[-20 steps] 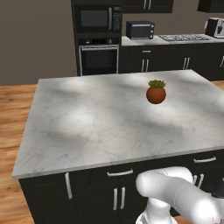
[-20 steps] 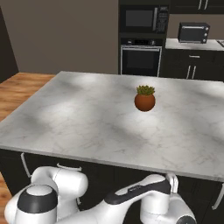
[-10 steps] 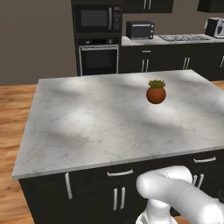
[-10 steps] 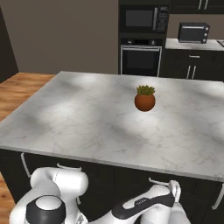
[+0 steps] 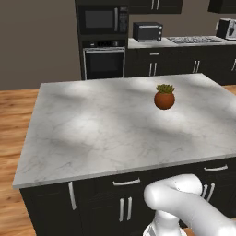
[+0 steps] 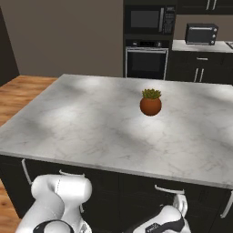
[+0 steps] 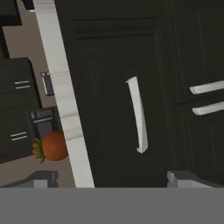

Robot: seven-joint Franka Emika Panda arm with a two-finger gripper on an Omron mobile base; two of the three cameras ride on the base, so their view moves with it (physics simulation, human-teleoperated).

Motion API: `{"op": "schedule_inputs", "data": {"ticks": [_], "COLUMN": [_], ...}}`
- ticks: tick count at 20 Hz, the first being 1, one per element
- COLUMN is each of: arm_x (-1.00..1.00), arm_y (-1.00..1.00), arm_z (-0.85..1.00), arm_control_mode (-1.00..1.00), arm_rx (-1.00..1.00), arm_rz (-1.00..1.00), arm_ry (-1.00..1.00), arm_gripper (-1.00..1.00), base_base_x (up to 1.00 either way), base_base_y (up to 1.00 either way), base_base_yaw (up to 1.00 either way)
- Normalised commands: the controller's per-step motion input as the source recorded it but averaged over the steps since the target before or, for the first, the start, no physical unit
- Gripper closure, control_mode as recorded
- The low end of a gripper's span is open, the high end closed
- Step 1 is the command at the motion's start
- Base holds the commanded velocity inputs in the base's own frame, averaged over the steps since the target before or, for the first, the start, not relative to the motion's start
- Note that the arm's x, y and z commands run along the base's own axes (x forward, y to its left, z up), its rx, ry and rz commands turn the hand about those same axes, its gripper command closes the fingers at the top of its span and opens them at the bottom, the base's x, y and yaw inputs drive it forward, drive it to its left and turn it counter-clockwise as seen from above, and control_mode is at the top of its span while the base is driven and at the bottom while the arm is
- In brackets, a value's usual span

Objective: Take the pizza cutter from the drawer on the right and place it on the dining counter for cutting.

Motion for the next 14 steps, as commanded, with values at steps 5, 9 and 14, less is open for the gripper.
{"op": "schedule_inputs", "data": {"ticks": [5, 9, 14], "arm_x": [0.22, 0.34, 0.23], "arm_y": [0.00, 0.02, 0.02], "arm_z": [0.00, -0.04, -0.15], "arm_control_mode": [-1.00, -1.00, -1.00], "arm_rx": [0.00, 0.00, 0.00], "arm_rz": [-0.04, -0.06, -0.05], "arm_ry": [0.00, 0.00, 0.00], "arm_gripper": [-1.00, -1.00, -1.00], "base_base_x": [0.00, 0.00, 0.00], "base_base_y": [0.00, 0.00, 0.00], "base_base_yaw": [0.00, 0.00, 0.00]}}
